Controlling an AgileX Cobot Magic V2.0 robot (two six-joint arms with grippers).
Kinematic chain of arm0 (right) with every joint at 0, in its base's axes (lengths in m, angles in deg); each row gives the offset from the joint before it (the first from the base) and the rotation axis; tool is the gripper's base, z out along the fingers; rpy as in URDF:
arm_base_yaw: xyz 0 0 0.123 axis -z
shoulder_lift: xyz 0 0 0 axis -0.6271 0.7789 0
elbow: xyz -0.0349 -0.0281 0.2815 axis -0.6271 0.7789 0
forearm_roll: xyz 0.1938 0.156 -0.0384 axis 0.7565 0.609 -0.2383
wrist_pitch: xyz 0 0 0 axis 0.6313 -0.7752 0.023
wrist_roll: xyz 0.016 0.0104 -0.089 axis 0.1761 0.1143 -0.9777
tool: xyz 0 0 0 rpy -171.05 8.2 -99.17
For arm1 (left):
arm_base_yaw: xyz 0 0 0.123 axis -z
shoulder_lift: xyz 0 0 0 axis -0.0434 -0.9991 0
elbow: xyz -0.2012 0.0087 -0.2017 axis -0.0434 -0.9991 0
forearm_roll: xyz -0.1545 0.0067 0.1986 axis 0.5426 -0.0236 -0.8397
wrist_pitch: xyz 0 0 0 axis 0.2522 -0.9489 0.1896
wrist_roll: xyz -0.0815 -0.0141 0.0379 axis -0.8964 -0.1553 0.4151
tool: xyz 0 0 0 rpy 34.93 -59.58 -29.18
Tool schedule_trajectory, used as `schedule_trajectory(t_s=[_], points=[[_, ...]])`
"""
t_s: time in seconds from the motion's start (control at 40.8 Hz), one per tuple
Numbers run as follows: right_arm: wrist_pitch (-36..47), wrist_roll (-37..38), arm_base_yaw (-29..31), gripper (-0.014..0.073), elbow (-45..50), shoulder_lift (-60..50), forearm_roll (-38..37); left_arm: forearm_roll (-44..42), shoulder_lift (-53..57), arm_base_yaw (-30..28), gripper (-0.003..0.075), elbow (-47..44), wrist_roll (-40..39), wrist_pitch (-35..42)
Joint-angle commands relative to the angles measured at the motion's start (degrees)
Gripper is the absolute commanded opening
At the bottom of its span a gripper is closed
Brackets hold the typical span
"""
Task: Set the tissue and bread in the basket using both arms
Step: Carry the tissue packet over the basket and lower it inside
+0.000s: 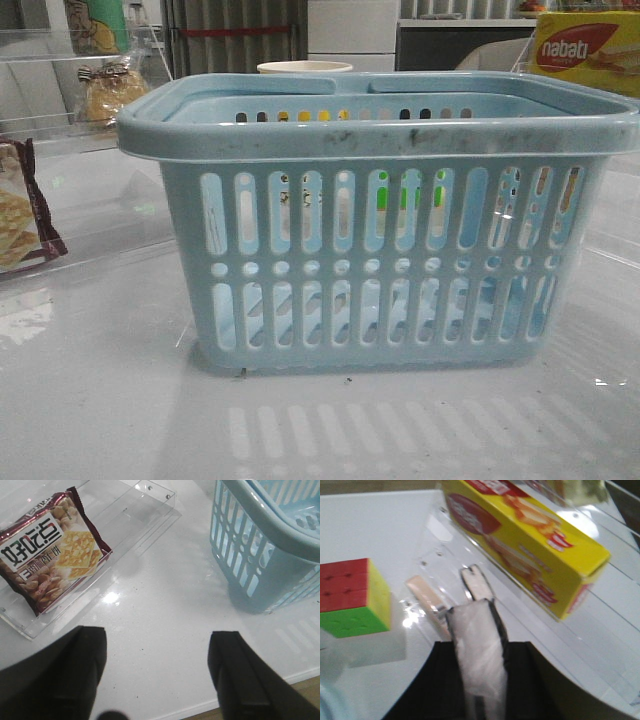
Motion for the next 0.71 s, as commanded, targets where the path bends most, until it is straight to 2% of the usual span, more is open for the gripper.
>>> schedule_trajectory(t_s=[0.0, 0.171, 0.343, 0.539, 0.588, 0.686], points=[[0.85, 0.12, -4.84, 0.0135, -2.14, -6.29, -0.32, 0.55, -0.23, 0.49, 0.0496, 1.66, 0.02, 4.38], [-2.84, 0.07, -17.25, 0.0128, -2.14, -8.31, -0.32, 0.55, -0.23, 0.49, 0.0496, 1.66, 0.02, 4.48], [-4.63, 0.07, -27.88, 0.0128, -1.92, -5.42, -0.32, 0.55, -0.23, 0.49, 0.0496, 1.66, 0.02, 4.72], [-4.99, -2.52, -32.56, 0.0134, -1.92, 0.54, -0.37, 0.55, -0.23, 0.49, 0.0496, 1.66, 0.02, 4.85], [-5.27, -2.52, -32.61, 0.0165, -1.92, 2.01, -0.37, 0.55, -0.23, 0.49, 0.0496, 1.66, 0.02, 4.85], [-5.37, -2.52, -32.61, 0.0331, -1.92, 3.73, -0.37, 0.55, -0.23, 0.49, 0.0496, 1.66, 0.02, 4.85]])
